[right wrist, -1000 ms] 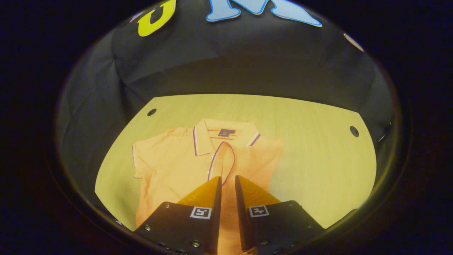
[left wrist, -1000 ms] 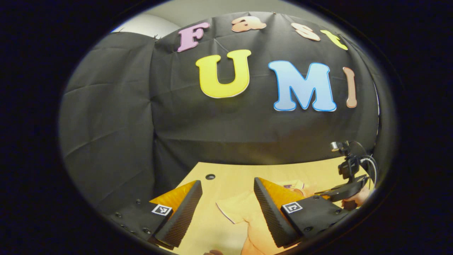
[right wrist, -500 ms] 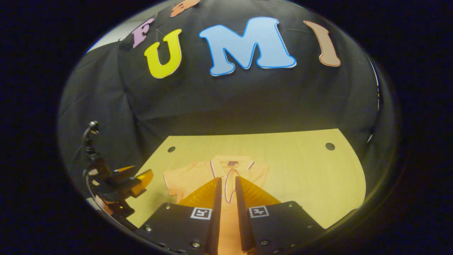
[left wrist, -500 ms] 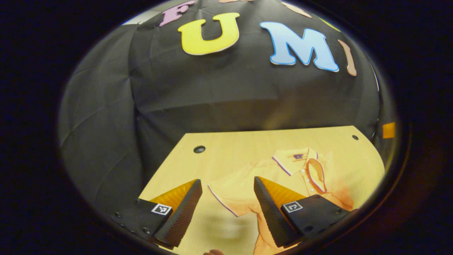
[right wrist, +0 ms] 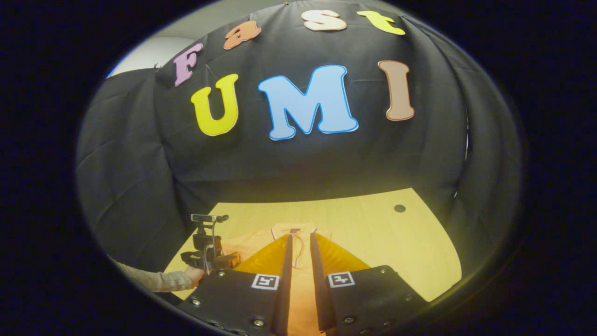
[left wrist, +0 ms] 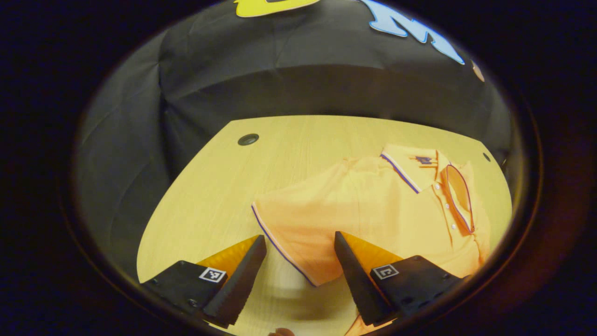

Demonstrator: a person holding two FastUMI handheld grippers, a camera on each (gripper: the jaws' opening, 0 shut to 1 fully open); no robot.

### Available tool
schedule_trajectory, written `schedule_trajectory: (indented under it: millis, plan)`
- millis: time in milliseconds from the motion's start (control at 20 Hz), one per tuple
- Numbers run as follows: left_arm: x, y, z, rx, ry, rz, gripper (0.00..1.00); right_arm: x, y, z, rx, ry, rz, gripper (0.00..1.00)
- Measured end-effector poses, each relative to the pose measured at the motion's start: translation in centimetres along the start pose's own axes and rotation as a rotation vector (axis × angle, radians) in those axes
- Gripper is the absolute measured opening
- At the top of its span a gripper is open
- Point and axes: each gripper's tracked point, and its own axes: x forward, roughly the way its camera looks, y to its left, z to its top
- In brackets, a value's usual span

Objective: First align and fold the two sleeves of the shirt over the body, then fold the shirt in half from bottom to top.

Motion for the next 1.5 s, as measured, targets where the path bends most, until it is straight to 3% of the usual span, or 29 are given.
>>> schedule_trajectory:
  millis: [350,550,650,900,1000,1150,1350,1400,1500]
  plan:
    - [0.7,-0.9,0.4,-0.016,-0.019,-0.025,0.98,-1.1,-2.0,-0.9,0.007,0.008,-0.054,0.24]
    - [0.7,-1.8,0.4,-0.022,-0.015,-0.027,0.38,-1.1,-2.3,-1.1,0.004,0.008,-0.062,0.24]
    - [0.6,-1.8,0.4,-0.021,-0.011,-0.009,0.16,-0.9,-2.4,-1.2,0.002,0.009,-0.063,0.24]
    - [0.6,-1.9,0.4,0.003,-0.007,-0.005,0.17,-0.6,-2.7,-1.5,0.005,0.019,-0.065,0.24]
    - [0.4,-1.9,1.4,0.042,-0.032,-0.001,0.16,-0.3,-2.9,-1.6,0.016,0.026,-0.063,0.24]
    - [-0.6,-4.0,4.3,0.136,-0.100,-0.052,0.16,0.0,-3.0,-1.8,0.025,0.029,-0.060,0.24]
    - [-3.6,-11.2,7.7,0.265,-0.176,-0.178,0.16,0.2,-3.4,-2.4,0.046,0.031,-0.066,0.24]
    - [-4.0,-15.4,7.7,0.313,-0.183,-0.233,0.16,0.1,-3.6,-2.6,0.056,0.031,-0.074,0.24]
    - [-4.3,-18.6,7.1,0.342,-0.174,-0.277,0.16,-0.3,-4.4,-3.0,0.066,0.030,-0.094,0.24]
